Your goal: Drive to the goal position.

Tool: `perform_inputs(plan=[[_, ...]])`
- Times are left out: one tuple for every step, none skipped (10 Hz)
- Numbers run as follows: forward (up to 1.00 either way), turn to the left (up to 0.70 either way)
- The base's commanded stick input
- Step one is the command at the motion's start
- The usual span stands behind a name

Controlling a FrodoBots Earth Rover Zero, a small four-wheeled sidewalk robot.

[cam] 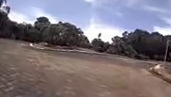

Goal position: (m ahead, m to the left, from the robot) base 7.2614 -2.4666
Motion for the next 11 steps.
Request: perform_inputs(plan=[[1.0,-0.22],[1.0,-0.04],[1.0,-0.23],[1.0,-0.04],[1.0,0.0],[1.0,0.0],[1.0,-0.23],[1.0,-0.06],[1.0,0.0],[1.0,0.0],[1.0,0.0]])
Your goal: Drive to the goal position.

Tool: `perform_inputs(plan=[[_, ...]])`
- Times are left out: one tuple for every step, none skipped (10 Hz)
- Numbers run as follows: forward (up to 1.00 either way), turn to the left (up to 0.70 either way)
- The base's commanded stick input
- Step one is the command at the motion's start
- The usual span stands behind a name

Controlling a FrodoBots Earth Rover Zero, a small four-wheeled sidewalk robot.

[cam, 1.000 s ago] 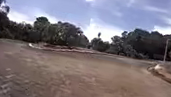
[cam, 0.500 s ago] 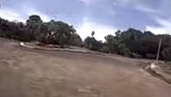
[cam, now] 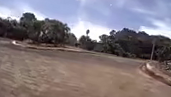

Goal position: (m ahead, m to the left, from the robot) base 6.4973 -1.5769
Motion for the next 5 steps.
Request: perform_inputs(plan=[[1.0,0.0],[1.0,0.0],[1.0,0.0],[1.0,0.0],[1.0,0.0]])
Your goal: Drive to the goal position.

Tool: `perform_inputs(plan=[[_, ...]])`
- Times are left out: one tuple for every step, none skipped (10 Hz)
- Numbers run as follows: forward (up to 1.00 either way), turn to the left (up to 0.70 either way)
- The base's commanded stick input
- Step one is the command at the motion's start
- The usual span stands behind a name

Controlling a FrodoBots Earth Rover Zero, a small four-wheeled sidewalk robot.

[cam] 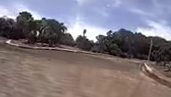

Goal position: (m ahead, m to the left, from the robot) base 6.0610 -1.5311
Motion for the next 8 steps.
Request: perform_inputs(plan=[[1.0,0.0],[1.0,0.0],[1.0,0.0],[1.0,0.0],[1.0,0.0],[1.0,0.0],[1.0,-0.06],[1.0,-0.21]])
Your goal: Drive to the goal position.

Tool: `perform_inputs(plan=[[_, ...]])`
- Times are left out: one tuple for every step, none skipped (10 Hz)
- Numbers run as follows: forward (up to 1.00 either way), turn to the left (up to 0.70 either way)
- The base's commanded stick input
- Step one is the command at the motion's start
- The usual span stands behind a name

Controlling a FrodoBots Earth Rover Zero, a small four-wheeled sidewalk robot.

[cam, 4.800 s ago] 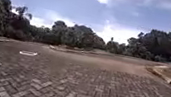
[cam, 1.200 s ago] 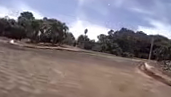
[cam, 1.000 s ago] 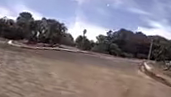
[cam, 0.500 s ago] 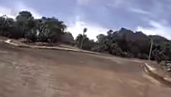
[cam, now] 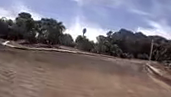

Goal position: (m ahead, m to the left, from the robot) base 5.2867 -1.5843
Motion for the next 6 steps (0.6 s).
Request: perform_inputs(plan=[[1.0,-0.03],[1.0,-0.26],[1.0,-0.01],[1.0,-0.25],[1.0,-0.01],[1.0,-0.25]])
